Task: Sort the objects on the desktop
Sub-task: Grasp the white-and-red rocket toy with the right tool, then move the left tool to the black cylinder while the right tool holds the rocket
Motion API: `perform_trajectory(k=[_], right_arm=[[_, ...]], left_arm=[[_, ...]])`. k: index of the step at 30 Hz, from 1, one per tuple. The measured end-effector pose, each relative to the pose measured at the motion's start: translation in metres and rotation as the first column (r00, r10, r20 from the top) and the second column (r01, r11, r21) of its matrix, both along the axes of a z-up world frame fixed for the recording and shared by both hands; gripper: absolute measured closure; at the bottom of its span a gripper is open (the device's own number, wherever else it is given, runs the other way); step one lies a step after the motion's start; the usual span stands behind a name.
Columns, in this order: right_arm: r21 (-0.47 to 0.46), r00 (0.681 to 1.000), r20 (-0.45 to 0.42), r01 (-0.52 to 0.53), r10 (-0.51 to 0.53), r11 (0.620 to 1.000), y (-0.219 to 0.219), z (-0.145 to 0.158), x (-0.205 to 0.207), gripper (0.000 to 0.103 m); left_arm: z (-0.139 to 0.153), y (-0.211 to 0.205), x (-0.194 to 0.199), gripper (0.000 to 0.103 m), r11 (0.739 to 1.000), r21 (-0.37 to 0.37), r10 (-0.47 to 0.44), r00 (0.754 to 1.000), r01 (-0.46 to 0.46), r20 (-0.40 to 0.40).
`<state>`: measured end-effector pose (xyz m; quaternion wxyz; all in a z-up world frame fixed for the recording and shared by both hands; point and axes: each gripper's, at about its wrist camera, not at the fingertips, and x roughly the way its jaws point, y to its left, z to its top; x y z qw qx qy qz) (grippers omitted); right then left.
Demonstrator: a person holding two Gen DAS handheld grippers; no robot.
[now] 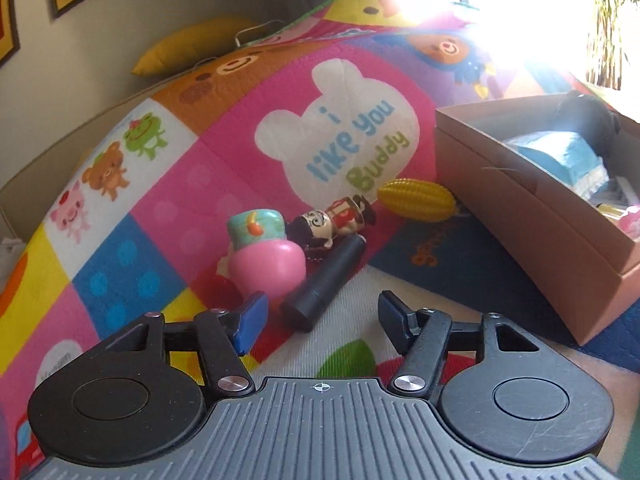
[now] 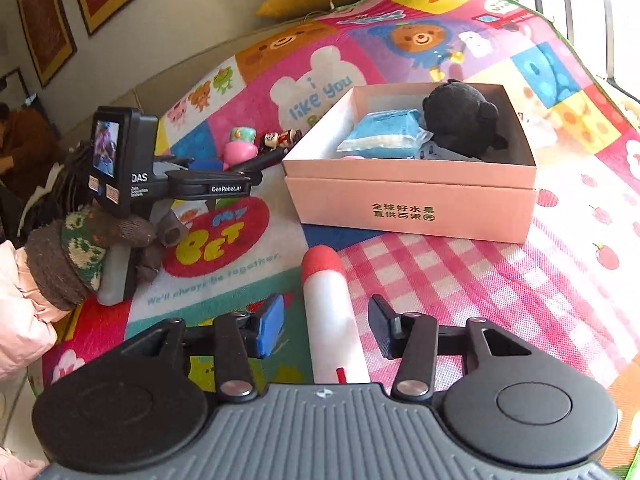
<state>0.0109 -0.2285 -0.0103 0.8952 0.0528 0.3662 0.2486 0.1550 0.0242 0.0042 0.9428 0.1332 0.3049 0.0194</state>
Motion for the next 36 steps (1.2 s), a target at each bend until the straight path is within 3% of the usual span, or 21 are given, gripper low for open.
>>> perform_trajectory(k=[5, 7, 11, 12, 16, 22, 26, 27, 28, 29, 36], right_arm=[[0.065, 0.999, 0.031, 0.022, -0.024, 0.998, -0.016, -0.010, -0.007, 0.045], [0.102, 0.999, 0.032, 0.031, -0.034, 0.994, -0.023, -0.014, -0.010, 0.040], [0.140, 0.995, 0.015, 0.093, -0.096, 0.986, -0.032, -0.023, -0.009, 0.039], [0.145, 0.994, 0.023, 0.101, -0.105, 0.984, -0.033, -0.023, -0.011, 0.039], [0.178, 0.990, 0.060, 0.114, -0.127, 0.977, -0.039, -0.022, -0.018, 0.032], [0.221, 0.988, 0.033, 0.143, -0.154, 0.965, -0.047, -0.025, -0.015, 0.032], [0.211, 0.984, 0.033, 0.164, -0.174, 0.964, -0.046, -0.025, -0.016, 0.030], [0.207, 0.983, 0.033, 0.171, -0.181, 0.963, -0.046, -0.025, -0.016, 0.030], [0.204, 0.982, 0.030, 0.176, -0.186, 0.963, -0.046, -0.025, -0.016, 0.029], [0.202, 0.981, 0.027, 0.181, -0.190, 0.963, -0.046, -0.026, -0.017, 0.028], [0.187, 0.980, -0.003, 0.197, -0.200, 0.962, -0.046, -0.029, -0.013, 0.022]], left_arm=[[-0.001, -0.005, 0.017, 0.040, 0.998, 0.060, -0.015, 1.000, 0.015, -0.001], [0.000, -0.009, 0.019, 0.057, 0.997, 0.062, -0.034, 0.999, 0.035, -0.018], [0.002, -0.024, 0.014, 0.073, 0.989, 0.139, -0.048, 0.998, 0.053, -0.036], [0.003, -0.027, 0.009, 0.082, 0.988, 0.149, -0.044, 0.999, 0.048, -0.030], [0.014, -0.036, -0.023, 0.094, 0.991, 0.102, -0.088, 0.995, 0.091, -0.042], [0.022, -0.064, -0.094, 0.094, 0.971, 0.052, -0.226, 0.969, 0.231, -0.096], [0.027, -0.069, -0.118, 0.085, 0.969, 0.025, -0.245, 0.966, 0.248, -0.077], [0.028, -0.068, -0.118, 0.072, 0.971, 0.030, -0.237, 0.970, 0.239, -0.063], [0.028, -0.066, -0.117, 0.053, 0.974, 0.039, -0.222, 0.974, 0.224, -0.044], [0.028, -0.064, -0.114, 0.046, 0.978, 0.045, -0.202, 0.979, 0.203, -0.022], [0.015, -0.051, -0.053, 0.043, 0.989, -0.040, -0.140, 0.990, 0.139, -0.020]])
